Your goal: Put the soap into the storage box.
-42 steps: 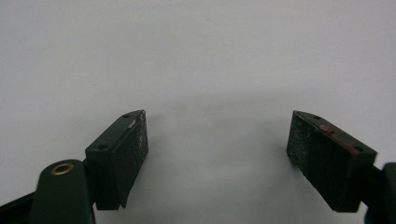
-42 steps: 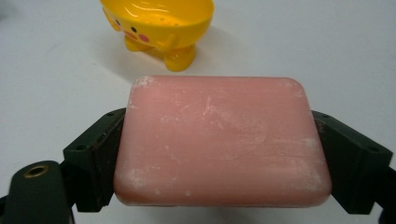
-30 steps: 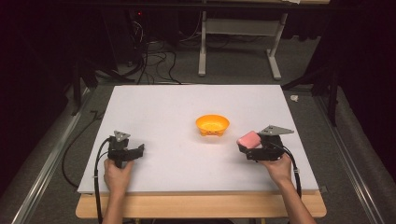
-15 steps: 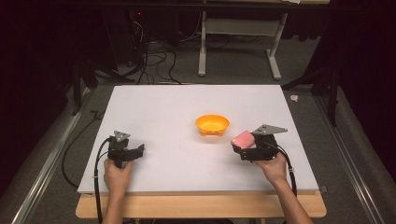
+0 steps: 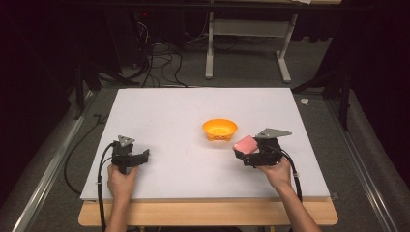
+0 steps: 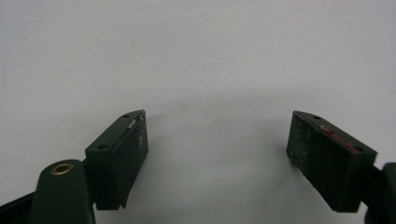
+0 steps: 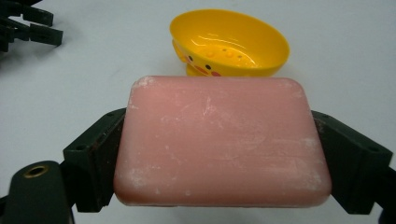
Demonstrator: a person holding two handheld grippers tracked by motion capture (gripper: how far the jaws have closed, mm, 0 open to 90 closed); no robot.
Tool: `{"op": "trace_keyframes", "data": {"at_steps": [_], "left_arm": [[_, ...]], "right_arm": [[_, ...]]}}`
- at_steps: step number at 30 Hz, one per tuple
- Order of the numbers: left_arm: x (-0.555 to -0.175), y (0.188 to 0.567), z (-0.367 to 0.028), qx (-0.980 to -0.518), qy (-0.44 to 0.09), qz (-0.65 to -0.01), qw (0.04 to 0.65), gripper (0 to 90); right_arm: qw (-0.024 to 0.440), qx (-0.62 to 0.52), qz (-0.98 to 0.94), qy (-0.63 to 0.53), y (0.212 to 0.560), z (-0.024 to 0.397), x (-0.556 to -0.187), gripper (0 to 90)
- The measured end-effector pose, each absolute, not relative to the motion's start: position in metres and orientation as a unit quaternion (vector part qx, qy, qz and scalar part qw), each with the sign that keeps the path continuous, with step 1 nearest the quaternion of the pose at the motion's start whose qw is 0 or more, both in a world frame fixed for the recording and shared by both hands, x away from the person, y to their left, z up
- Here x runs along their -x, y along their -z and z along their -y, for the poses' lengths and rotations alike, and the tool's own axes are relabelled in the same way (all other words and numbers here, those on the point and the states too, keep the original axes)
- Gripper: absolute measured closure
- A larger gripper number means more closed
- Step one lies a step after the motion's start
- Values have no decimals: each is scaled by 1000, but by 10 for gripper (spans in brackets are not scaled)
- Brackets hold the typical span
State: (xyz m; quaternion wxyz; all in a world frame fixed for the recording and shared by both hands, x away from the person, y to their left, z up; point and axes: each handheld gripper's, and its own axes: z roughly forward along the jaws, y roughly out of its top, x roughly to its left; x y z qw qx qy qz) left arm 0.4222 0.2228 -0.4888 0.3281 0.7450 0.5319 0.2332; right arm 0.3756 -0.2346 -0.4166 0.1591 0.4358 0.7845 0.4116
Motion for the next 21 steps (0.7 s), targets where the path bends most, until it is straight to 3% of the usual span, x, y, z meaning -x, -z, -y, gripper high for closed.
{"op": "trace_keyframes", "data": {"at_steps": [21], "left_arm": [[-422, 489, -223, -746, -234, -531, 327, 210]], "right_arm": [[153, -427, -796, -400, 405, 209, -385, 135]]}}
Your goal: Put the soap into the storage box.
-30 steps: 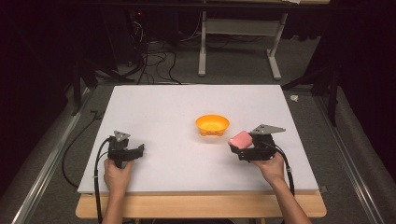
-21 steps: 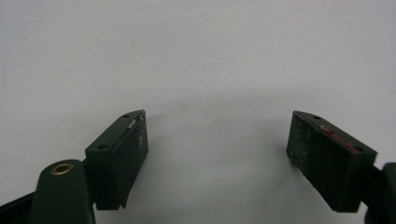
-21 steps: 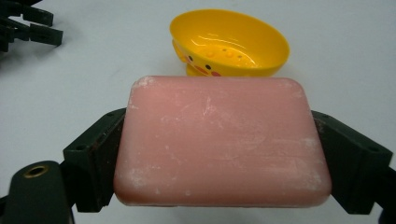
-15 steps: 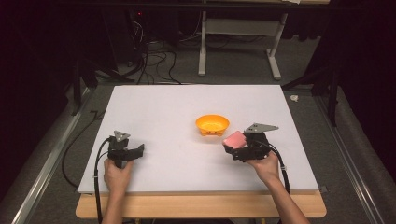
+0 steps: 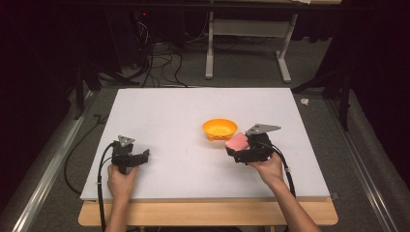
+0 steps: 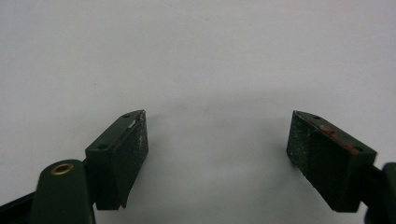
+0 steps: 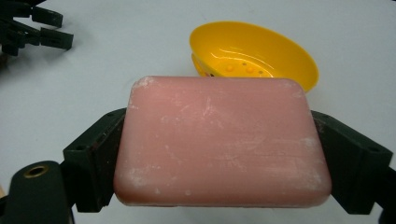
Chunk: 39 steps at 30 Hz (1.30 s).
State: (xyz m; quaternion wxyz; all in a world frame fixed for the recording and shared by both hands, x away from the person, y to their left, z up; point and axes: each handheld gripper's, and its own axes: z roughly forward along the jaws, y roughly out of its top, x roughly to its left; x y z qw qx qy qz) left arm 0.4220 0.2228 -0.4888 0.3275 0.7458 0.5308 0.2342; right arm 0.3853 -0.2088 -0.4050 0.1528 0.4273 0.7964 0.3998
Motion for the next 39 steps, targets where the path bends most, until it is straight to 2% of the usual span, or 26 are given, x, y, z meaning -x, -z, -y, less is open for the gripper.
{"op": "trace_keyframes", "data": {"at_steps": [39], "left_arm": [[-422, 489, -223, -745, -233, -532, 328, 209]], "right_arm": [[122, -449, -782, -415, 384, 191, -428, 135]]}}
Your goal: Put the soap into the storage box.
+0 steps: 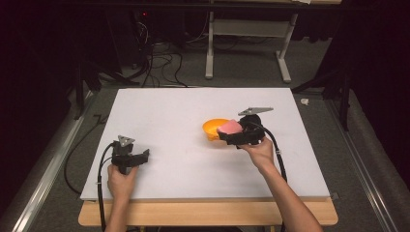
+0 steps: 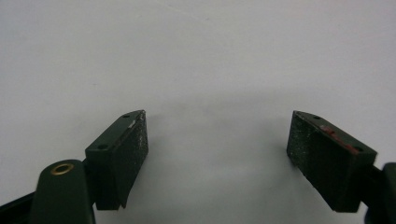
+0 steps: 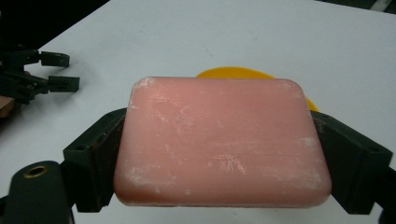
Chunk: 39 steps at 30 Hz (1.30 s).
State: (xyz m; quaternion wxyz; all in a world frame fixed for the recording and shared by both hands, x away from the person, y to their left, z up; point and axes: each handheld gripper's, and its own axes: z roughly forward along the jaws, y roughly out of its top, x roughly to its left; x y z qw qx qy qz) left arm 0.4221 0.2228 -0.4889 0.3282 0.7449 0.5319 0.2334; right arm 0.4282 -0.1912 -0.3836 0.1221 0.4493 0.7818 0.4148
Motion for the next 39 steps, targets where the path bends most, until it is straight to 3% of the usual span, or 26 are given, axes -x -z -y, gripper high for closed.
{"op": "trace_keyframes", "data": {"at_steps": [16, 39], "left_arm": [[-422, 489, -223, -746, -232, -532, 328, 209], [-422, 489, -223, -745, -231, -532, 329, 209]], "right_arm": [[126, -456, -785, -400, 385, 180, -443, 135], [97, -506, -784, -346, 400, 164, -476, 135]]}}
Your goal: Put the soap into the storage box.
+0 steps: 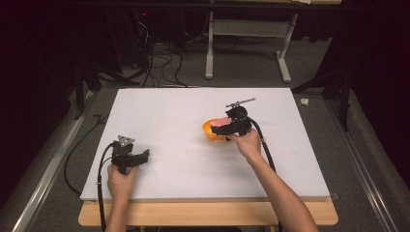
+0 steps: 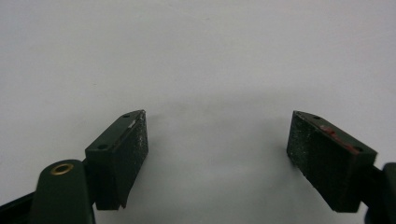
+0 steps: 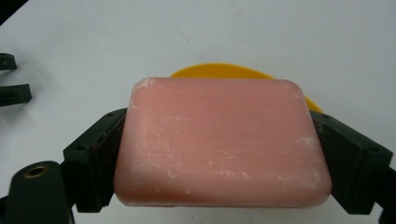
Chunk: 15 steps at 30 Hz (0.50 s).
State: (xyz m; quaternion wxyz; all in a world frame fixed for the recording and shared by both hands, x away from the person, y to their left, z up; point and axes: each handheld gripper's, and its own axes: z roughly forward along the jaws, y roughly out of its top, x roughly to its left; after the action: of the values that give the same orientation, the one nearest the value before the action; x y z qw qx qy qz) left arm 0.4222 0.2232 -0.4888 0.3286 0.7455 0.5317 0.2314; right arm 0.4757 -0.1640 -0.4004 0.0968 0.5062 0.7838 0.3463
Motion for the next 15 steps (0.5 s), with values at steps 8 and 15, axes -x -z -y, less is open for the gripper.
{"op": "trace_keyframes", "data": {"at_steps": [8, 15], "left_arm": [[-422, 489, -223, -745, -233, -532, 329, 209], [-422, 489, -223, -745, -234, -532, 329, 209]], "right_arm": [[89, -517, -787, -326, 407, 157, -482, 135], [83, -527, -786, -314, 412, 155, -486, 135]]}}
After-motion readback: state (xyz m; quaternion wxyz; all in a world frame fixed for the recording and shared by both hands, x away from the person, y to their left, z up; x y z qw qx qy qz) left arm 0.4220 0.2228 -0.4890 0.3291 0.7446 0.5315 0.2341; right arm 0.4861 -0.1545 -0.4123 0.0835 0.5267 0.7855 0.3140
